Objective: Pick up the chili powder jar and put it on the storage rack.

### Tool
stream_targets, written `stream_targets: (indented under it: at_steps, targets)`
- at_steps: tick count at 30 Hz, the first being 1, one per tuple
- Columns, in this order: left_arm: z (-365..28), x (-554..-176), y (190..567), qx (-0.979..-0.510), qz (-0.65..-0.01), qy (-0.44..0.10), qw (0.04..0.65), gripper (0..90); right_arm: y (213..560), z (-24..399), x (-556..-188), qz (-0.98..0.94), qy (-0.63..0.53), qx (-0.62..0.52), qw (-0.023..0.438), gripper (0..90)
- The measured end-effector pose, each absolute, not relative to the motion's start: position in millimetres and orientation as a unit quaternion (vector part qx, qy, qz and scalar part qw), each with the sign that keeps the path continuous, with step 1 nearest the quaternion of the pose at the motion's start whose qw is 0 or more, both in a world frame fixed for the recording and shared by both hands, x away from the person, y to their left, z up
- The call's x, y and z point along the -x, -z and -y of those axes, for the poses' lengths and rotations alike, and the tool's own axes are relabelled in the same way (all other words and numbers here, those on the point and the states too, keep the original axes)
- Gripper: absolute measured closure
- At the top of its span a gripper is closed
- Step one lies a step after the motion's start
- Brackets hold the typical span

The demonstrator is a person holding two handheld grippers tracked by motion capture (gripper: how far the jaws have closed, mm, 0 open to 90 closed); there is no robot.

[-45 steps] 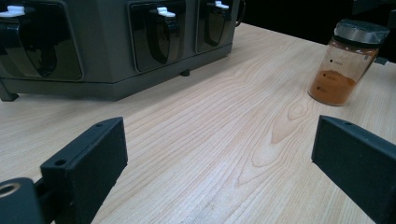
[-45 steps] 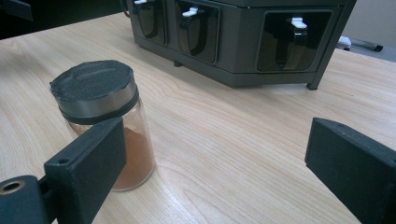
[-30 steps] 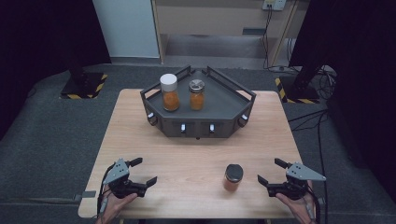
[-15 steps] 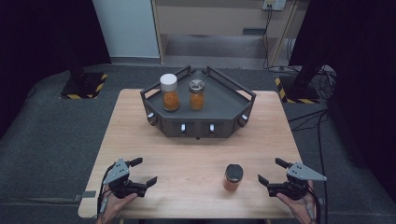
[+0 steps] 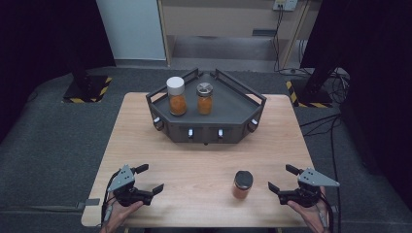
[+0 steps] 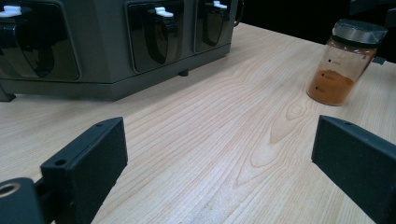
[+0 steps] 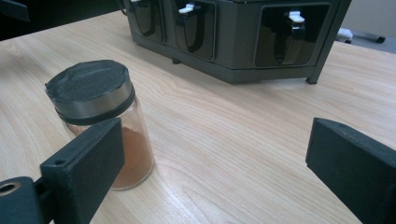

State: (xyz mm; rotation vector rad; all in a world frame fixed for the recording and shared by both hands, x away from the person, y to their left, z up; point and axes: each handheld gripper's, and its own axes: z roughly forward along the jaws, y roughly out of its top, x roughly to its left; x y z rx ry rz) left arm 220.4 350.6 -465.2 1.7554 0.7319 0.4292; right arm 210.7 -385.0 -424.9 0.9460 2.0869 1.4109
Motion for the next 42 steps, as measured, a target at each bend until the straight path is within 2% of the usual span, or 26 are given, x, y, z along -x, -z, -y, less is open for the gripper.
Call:
stream_targets:
  at_steps: [21,30,42]
  targets:
    - [-350.7,-221.2,465.5,-0.745,-0.313,-0.180,0.561,2.6,398.8,381.7,-218.8,-0.753,-0.532,-0.327,0.208,5.7]
    - [-350.7,-221.1,465.5,-0.745,-0.313,-0.180,0.561,2.6,380.7,368.2,-225.9,-0.767,-0.537,-0.296,0.191,6.5]
    - [-350.8,-220.8,465.2,-0.745,-0.313,-0.181,0.560,2.5,374.9,347.5,-234.2,-0.786,-0.533,-0.265,0.166,7.3]
